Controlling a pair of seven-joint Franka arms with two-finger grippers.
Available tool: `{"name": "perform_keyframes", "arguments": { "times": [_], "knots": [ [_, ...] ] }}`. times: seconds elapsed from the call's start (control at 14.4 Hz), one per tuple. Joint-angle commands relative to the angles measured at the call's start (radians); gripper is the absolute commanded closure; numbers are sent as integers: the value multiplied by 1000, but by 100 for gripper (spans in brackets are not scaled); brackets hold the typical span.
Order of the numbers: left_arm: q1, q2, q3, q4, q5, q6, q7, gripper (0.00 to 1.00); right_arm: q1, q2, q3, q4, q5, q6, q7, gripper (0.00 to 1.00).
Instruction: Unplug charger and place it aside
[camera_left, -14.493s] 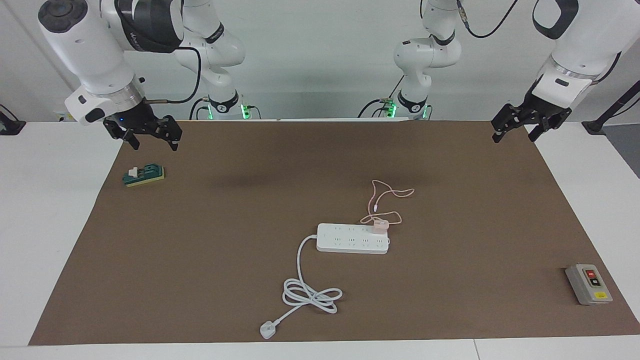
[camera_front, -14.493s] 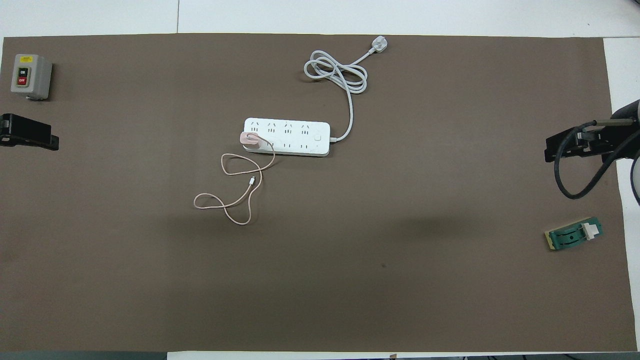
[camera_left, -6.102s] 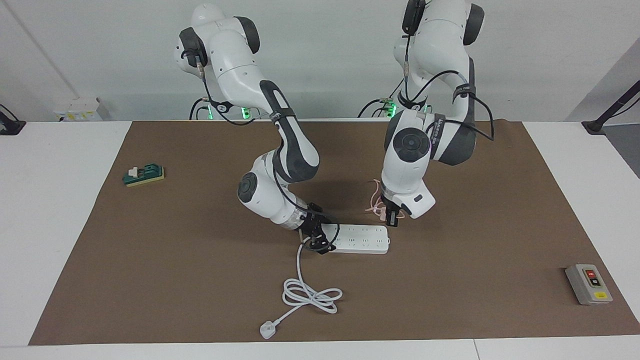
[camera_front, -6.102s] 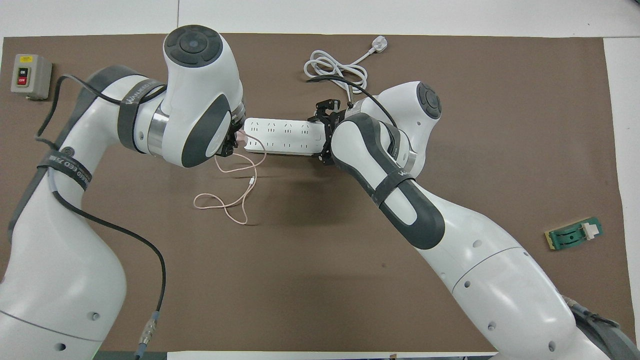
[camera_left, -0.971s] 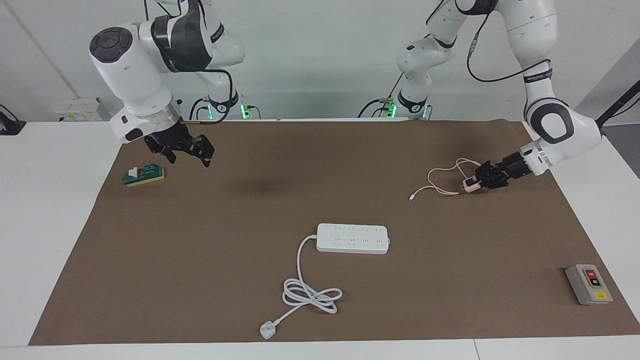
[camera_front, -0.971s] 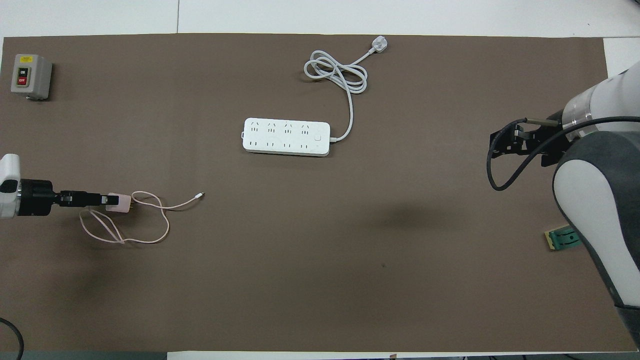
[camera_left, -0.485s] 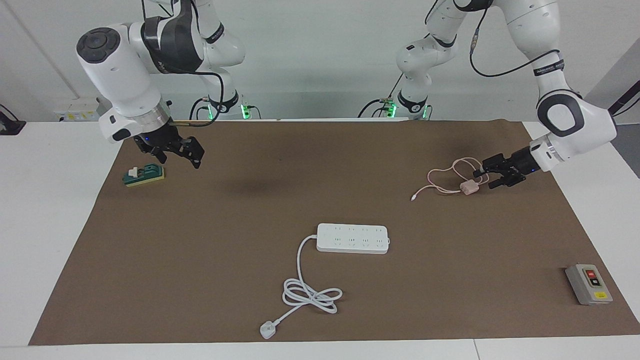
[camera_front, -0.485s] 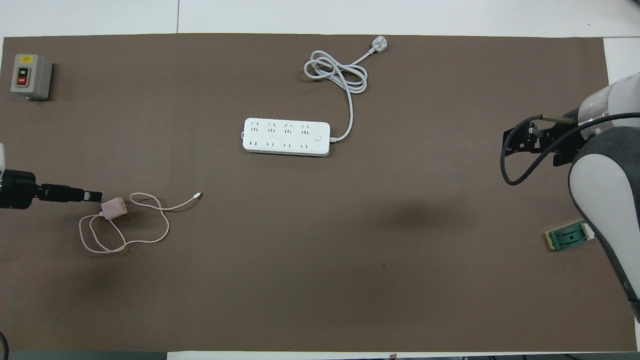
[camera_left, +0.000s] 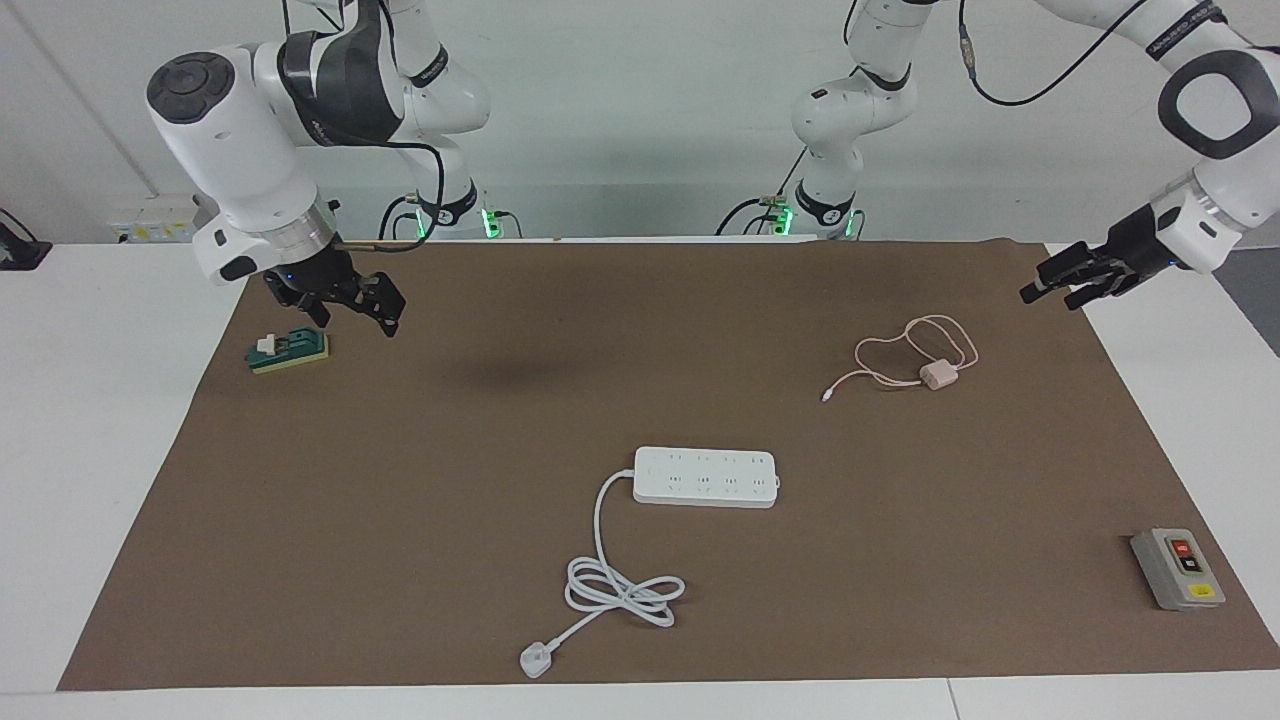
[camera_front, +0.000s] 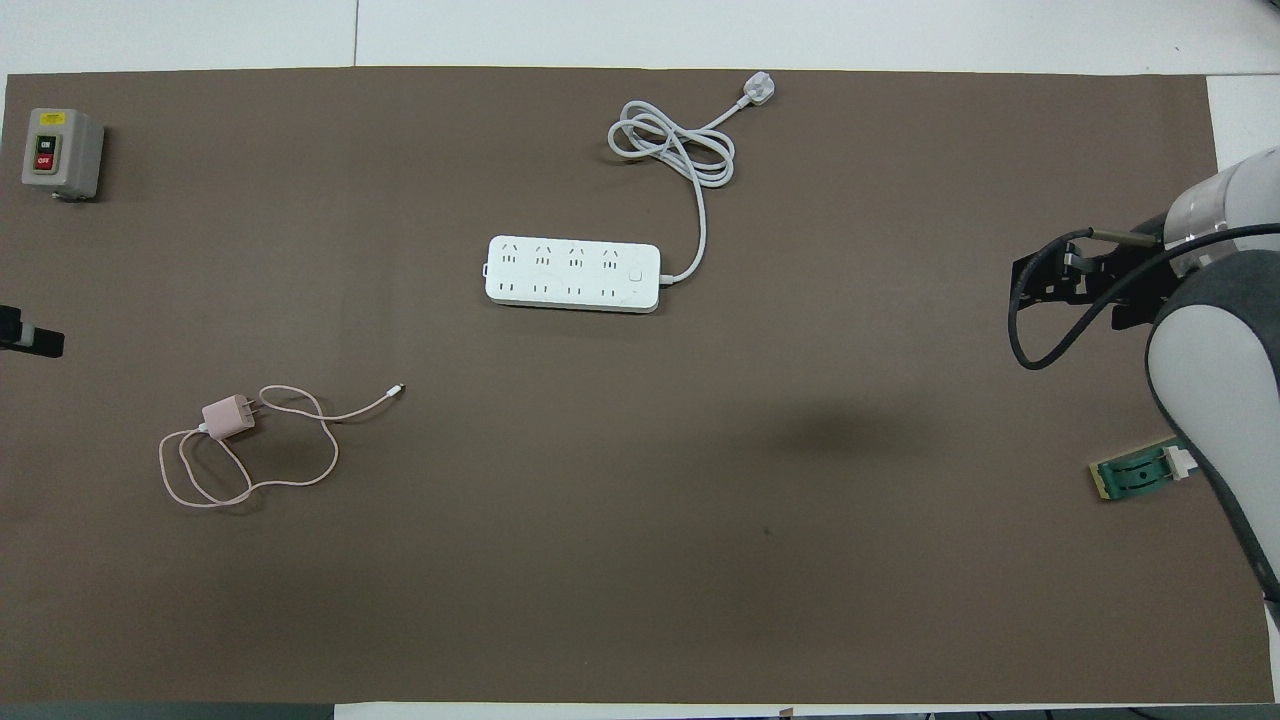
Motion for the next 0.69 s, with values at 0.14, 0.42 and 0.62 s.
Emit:
{"name": "perform_keyframes", "arguments": {
  "times": [0.14, 0.42, 0.62],
  "knots": [
    [-136, -29, 5, 118, 210, -85, -304, 0, -20, 6, -43, 53, 5, -13, -45, 0],
    [-196, -67, 1, 116, 313, -63, -358, 0, -20, 5, -86, 63, 5, -21, -171, 0],
    [-193, -109, 4, 57, 308, 0, -360, 0, -21, 0, -88, 63, 5, -21, -193, 0]
  ]
}}
